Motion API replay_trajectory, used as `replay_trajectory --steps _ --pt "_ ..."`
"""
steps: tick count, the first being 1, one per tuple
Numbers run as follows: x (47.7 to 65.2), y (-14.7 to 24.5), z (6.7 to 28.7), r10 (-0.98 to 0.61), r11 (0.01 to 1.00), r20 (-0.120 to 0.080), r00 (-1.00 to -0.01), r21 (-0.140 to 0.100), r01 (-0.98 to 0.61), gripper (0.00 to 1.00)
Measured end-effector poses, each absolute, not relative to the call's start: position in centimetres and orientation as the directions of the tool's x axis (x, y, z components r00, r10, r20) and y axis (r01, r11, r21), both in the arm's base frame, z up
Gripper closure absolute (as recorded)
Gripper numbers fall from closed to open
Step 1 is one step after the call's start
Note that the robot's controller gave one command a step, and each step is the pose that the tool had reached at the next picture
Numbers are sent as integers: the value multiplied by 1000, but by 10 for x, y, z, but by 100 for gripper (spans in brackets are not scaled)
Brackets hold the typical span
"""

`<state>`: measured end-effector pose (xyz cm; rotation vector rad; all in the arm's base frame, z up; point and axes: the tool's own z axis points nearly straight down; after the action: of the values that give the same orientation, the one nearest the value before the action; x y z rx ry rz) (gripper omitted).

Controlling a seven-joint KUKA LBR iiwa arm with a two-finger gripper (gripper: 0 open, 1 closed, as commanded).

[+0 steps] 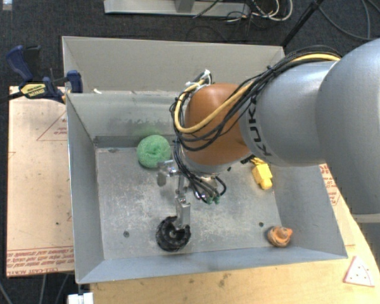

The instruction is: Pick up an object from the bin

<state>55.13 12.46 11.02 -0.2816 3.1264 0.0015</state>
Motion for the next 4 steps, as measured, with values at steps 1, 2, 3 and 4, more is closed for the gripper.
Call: replay_trajectory --steps 1,2,3,4 --pt "535 97 97 -91 996 3 -996 2 -91 0" --pt "529 112 84 -237 971 0 -971 -1 -237 0" --pt "496 141 75 166 986 -2 -986 3 165 100" --pt "496 142 75 166 986 -3 -986 3 166 100"
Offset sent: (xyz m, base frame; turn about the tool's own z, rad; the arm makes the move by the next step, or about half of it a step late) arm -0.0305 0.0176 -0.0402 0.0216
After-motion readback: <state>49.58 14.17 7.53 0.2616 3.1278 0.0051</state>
